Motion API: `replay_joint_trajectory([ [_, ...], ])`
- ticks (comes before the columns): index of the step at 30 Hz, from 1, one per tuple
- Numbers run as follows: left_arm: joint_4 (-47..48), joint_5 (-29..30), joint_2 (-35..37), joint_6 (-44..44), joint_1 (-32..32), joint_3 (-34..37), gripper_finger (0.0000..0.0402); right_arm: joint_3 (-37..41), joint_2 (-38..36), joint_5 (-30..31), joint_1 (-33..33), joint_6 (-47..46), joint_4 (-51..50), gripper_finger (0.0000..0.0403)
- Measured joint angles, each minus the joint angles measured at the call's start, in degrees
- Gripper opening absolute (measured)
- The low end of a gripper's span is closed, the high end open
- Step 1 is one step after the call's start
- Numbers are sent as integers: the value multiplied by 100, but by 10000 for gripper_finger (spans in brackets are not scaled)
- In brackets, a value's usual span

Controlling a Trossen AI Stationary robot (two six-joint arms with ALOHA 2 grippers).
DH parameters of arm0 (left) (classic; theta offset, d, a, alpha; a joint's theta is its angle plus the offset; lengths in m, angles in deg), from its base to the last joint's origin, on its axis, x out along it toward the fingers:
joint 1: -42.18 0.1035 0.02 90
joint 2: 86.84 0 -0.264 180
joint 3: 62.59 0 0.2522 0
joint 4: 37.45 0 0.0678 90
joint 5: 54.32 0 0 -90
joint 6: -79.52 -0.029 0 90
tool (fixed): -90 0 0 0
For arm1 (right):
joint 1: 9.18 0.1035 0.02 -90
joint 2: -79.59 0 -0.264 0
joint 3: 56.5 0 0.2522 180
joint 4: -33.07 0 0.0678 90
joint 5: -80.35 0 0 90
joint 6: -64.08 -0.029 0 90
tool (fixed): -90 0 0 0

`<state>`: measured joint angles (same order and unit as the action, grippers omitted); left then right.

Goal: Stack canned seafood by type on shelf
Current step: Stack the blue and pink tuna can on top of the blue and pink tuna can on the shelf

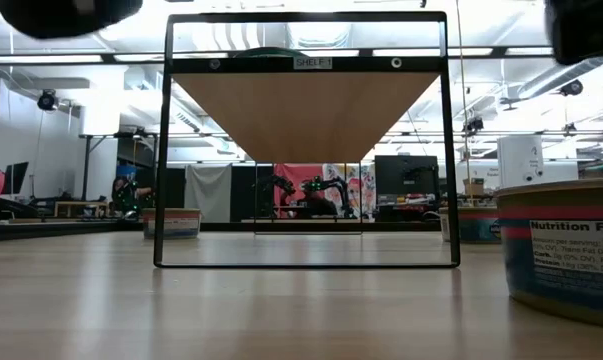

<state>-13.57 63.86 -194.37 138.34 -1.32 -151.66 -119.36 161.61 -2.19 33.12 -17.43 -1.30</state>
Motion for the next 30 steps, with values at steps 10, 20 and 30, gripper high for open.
replay_joint_trajectory([
  [10,-591,191,-412,-295,280,0,1,-2,486,478,259,-340,96,12],
  [20,-1478,252,-812,-494,317,2,1,-9,1146,780,244,21,1445,12],
  [30,-1510,276,-835,-421,386,2,1,-176,1194,1026,231,250,1103,12],
])
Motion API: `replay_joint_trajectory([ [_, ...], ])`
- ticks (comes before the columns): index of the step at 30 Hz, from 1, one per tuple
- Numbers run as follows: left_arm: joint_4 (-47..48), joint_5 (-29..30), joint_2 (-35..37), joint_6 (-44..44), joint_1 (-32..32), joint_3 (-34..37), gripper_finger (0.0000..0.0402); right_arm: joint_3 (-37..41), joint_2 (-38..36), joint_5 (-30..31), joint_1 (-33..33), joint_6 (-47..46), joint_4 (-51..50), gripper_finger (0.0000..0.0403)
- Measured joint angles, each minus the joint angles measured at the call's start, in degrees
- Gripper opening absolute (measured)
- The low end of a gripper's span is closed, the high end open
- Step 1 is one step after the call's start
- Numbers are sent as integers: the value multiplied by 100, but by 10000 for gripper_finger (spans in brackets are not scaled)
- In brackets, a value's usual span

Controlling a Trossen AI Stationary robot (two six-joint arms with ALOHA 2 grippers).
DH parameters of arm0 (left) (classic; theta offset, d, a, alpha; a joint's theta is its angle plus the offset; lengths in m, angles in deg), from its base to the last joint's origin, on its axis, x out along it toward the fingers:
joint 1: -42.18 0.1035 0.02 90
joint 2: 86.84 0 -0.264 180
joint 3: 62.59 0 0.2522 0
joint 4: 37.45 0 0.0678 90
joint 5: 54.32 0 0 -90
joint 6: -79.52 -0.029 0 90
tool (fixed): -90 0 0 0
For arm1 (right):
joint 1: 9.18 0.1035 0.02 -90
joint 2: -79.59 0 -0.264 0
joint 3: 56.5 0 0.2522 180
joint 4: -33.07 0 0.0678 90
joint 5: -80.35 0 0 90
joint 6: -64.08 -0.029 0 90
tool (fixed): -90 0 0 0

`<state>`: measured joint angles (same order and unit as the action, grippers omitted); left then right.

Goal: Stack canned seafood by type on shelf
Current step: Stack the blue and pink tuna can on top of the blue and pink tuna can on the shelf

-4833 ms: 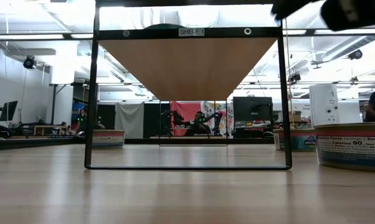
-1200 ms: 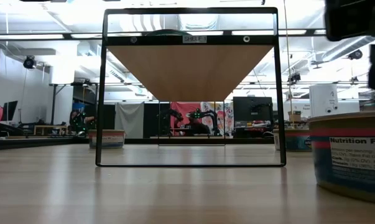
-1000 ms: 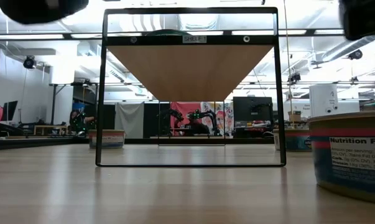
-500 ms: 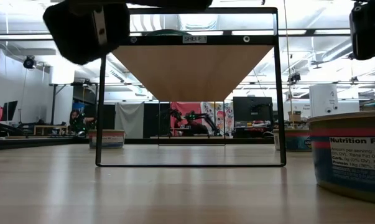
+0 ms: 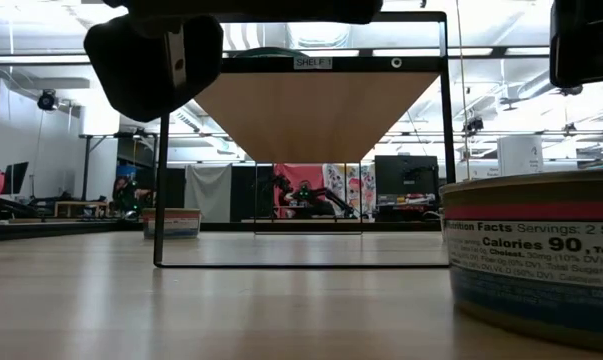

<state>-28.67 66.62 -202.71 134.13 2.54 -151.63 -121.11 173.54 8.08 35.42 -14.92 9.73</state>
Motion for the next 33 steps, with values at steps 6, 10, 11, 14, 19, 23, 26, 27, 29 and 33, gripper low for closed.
replay_joint_trajectory([
  [6,-7,2,0,240,2,0,2,-50,-31,78,-11,3,-49,12],
  [10,-9,1,0,350,6,0,6,-50,-31,186,-18,-3,88,12],
  [11,-9,0,0,386,9,0,10,-50,-31,187,-36,-1,128,12],
  [14,-7,0,0,476,17,0,27,-50,-25,218,-48,13,158,12],
  [19,-3,0,0,613,43,0,56,-50,1,248,-50,34,225,12],
  [23,-3,2,0,610,46,0,69,-50,2,293,-75,166,421,12],
  [26,-10,0,0,606,46,0,70,-50,2,310,-114,234,543,12],
  [27,-10,0,0,603,46,0,70,-50,2,314,-116,252,571,12],
  [29,-12,0,0,599,48,0,68,-50,2,319,-142,261,573,12],
  [33,-14,0,0,586,48,0,64,-50,2,321,-177,325,574,12],
])
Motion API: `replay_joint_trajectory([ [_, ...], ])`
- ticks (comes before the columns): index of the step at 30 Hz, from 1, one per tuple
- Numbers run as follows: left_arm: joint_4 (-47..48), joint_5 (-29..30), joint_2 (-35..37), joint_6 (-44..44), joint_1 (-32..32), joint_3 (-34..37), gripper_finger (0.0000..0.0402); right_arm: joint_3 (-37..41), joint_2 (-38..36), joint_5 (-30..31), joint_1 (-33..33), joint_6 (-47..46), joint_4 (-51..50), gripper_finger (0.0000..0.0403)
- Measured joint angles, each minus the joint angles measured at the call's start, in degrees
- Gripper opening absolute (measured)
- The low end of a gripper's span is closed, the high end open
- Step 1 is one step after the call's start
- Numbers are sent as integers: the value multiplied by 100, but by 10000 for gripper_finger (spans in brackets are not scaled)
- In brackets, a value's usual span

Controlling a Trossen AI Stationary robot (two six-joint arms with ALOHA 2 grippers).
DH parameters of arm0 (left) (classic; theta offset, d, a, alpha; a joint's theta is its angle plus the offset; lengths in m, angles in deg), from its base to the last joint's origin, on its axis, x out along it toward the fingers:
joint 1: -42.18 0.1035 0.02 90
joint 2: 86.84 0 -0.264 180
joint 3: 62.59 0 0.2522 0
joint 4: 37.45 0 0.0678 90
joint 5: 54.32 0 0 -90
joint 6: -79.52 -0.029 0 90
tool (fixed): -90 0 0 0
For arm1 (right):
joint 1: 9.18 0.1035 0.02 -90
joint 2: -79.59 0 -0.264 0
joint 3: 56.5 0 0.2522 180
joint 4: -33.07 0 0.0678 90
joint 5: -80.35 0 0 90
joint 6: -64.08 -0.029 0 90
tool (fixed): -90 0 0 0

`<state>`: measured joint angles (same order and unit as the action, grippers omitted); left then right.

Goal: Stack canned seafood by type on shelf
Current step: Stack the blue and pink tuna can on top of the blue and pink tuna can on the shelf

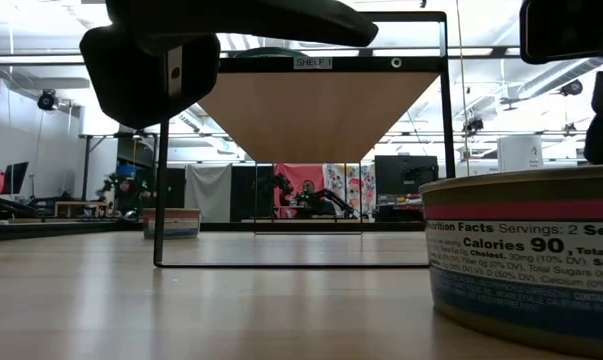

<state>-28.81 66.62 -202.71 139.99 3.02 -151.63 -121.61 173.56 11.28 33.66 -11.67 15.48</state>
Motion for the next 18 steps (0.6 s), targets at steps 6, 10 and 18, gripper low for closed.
replay_joint_trajectory([
  [6,-2,0,0,-118,2,0,63,0,-2,-31,-66,171,20,12],
  [10,1,0,0,-148,0,0,63,0,-115,-35,-68,128,-86,12],
  [18,70,0,0,-707,110,0,60,2,-478,-911,-244,-433,-603,12],
])
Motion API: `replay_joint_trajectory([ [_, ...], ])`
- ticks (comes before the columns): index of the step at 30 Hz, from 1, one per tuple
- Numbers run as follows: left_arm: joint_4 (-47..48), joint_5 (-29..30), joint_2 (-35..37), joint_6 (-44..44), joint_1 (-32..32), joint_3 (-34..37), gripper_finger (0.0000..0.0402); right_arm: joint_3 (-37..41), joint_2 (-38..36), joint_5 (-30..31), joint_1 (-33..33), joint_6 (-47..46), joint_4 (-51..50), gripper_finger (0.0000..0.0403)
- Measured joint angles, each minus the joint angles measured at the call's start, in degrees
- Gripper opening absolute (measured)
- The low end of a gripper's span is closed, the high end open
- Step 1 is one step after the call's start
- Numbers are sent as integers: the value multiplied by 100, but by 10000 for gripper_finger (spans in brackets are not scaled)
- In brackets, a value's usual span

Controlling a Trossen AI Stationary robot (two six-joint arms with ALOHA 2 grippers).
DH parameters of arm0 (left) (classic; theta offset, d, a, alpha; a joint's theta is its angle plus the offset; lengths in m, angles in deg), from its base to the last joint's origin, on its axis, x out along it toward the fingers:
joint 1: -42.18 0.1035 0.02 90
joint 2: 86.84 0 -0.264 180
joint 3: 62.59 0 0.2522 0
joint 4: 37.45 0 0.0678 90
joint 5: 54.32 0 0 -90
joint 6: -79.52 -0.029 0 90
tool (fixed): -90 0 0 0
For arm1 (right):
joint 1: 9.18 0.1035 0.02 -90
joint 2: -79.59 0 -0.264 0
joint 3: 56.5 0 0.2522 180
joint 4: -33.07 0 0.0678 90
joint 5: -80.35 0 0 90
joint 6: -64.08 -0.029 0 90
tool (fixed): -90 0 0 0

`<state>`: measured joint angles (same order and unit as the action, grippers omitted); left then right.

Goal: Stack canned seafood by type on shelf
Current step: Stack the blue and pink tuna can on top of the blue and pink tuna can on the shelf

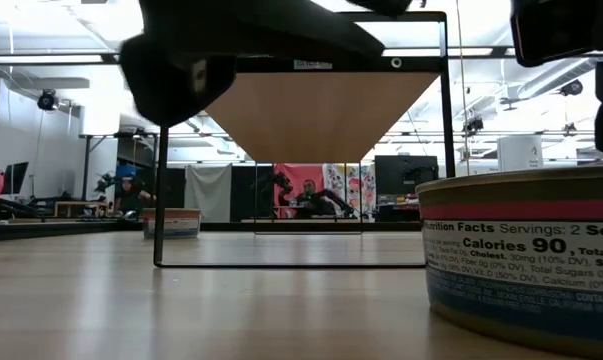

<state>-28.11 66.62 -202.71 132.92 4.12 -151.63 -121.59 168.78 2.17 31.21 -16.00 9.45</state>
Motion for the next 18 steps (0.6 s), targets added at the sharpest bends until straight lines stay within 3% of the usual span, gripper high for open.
replay_joint_trajectory([
  [7,-114,7,0,-633,7,0,6,0,-21,-83,-71,-144,30,13],
  [18,-659,4,-414,-486,-17,-58,0,0,-3,12,-145,-194,117,13],
])
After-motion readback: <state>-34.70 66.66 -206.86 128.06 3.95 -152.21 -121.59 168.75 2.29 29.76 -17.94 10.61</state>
